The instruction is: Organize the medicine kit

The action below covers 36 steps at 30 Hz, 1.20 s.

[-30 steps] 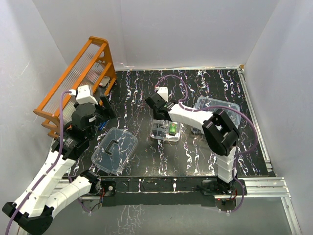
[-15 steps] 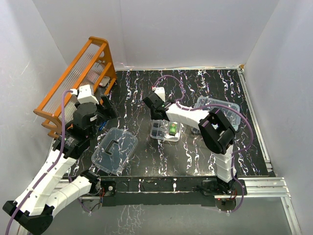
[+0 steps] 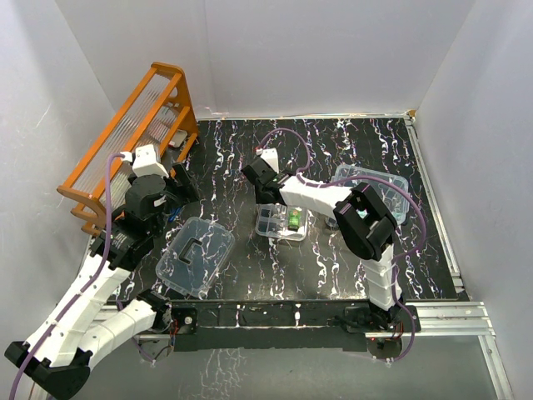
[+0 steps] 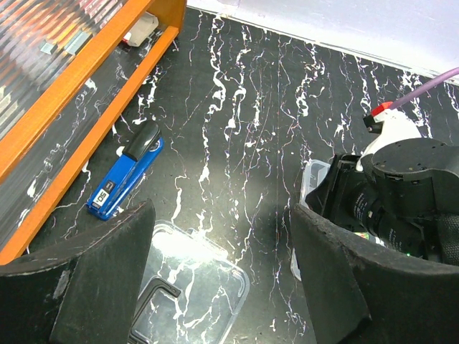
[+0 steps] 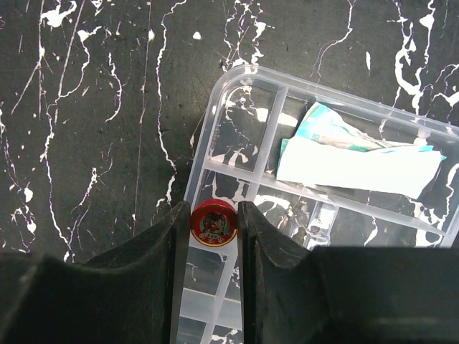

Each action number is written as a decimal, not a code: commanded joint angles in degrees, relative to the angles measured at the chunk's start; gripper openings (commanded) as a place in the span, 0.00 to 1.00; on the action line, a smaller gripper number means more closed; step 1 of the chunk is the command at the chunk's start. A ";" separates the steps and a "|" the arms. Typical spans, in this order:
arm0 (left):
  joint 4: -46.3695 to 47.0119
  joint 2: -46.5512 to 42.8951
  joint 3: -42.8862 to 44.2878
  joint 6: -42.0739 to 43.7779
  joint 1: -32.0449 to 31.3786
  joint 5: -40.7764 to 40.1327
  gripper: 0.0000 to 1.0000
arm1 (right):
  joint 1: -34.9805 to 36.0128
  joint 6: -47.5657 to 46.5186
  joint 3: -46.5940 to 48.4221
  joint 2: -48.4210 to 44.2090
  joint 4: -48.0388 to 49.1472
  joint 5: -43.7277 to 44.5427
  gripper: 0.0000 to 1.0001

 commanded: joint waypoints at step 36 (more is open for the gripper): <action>1.72 0.76 -2.52 -0.32 0.26 4.78 0.75 | -3.37 6.74 -6.03 -9.16 -5.18 4.16 0.36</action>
